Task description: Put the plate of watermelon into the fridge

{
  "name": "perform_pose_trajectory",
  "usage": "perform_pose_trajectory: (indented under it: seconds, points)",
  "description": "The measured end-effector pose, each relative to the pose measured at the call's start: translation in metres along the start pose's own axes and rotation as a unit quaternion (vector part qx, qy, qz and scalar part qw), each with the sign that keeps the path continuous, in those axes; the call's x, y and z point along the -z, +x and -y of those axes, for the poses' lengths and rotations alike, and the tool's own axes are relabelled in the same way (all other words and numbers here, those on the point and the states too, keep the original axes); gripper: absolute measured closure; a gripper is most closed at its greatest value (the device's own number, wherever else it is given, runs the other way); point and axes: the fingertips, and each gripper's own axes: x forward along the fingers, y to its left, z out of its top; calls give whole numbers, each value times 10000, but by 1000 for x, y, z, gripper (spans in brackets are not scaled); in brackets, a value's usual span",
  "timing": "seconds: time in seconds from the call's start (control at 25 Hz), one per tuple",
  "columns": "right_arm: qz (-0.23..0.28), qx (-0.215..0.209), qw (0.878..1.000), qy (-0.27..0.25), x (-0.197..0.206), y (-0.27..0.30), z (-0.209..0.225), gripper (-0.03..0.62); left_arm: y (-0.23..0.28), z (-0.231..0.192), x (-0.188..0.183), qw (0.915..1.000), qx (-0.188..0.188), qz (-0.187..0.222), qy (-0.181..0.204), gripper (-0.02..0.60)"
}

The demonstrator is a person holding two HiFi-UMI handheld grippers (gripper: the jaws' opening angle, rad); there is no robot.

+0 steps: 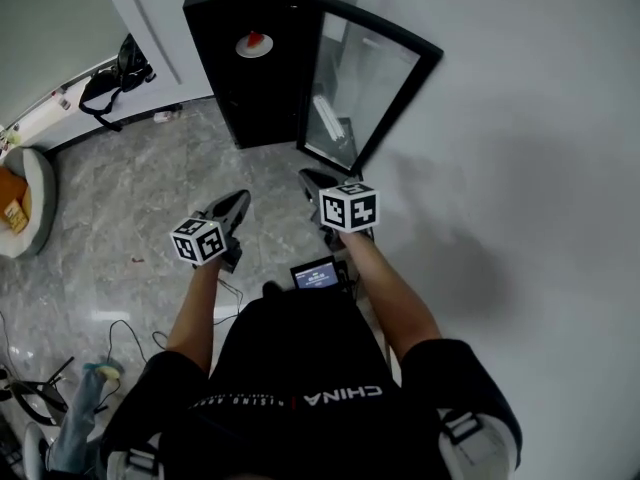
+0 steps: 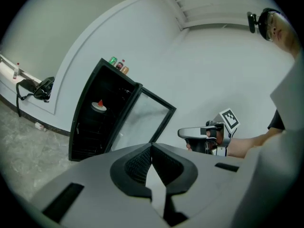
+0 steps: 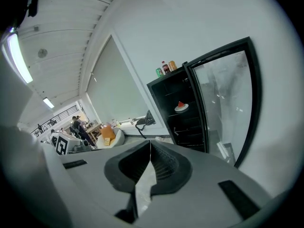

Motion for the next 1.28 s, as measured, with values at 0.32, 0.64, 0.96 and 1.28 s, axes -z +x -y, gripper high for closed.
perform_pose_trajectory:
  seconds: [0.32,0.64,0.96,1.28]
  points:
    - [-25,-173,9998,14,13,-15,16,579,31,40,12,9994,-135,-141,296,569]
    - [-25,-230,9997,-37,14,-14,19,579,33,43,15,9987,-145,-149,466,569]
    - [-10,-241,9997,-85,8,-10,20,579,34,32,11,9983,-346,-112,464,569]
    - [-10,-214,9997,-125,4,-9,20,579,30,27,7,9981,-416,-53,451,568]
